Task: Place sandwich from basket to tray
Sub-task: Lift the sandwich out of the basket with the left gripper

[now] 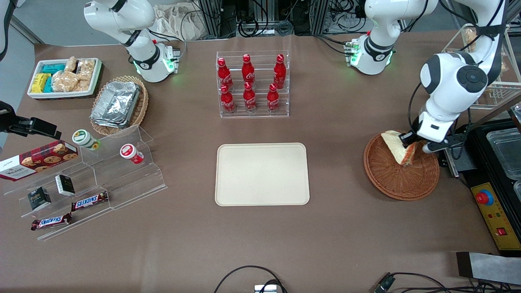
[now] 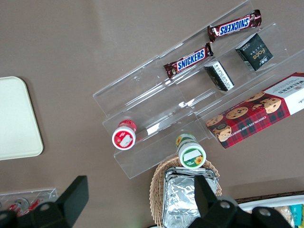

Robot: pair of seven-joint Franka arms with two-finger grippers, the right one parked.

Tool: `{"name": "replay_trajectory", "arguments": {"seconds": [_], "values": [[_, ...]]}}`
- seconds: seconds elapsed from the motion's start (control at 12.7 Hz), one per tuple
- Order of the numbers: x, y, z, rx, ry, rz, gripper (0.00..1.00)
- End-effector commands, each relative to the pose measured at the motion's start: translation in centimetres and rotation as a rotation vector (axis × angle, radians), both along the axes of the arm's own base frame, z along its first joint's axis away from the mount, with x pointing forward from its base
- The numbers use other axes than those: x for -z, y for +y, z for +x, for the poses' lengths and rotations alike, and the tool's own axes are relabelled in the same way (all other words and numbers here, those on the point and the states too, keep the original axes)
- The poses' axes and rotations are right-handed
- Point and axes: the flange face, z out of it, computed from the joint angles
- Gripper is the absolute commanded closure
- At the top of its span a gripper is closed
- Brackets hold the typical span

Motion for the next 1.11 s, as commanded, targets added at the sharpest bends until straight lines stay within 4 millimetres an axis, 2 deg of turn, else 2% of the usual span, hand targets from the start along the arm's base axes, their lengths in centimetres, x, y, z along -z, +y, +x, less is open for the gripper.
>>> {"name": "replay_trajectory", "arguments": {"seconds": [0.0,0.24,0.55,0.79,1.03], "values": [[-2.8,-4.8,0.4,0.128,0.033,0.047,0.84],[-5.0,-11.5,-0.1,0.241,0.070,0.072,0.84],[-6.4,-17.3,-0.6,0.318,0.075,0.075,0.83],[-6.1,-22.2,0.1,0.279,0.067,0.034,0.84],[-4.6,-25.9,1.4,0.249,0.076,0.062,0.84]]}}
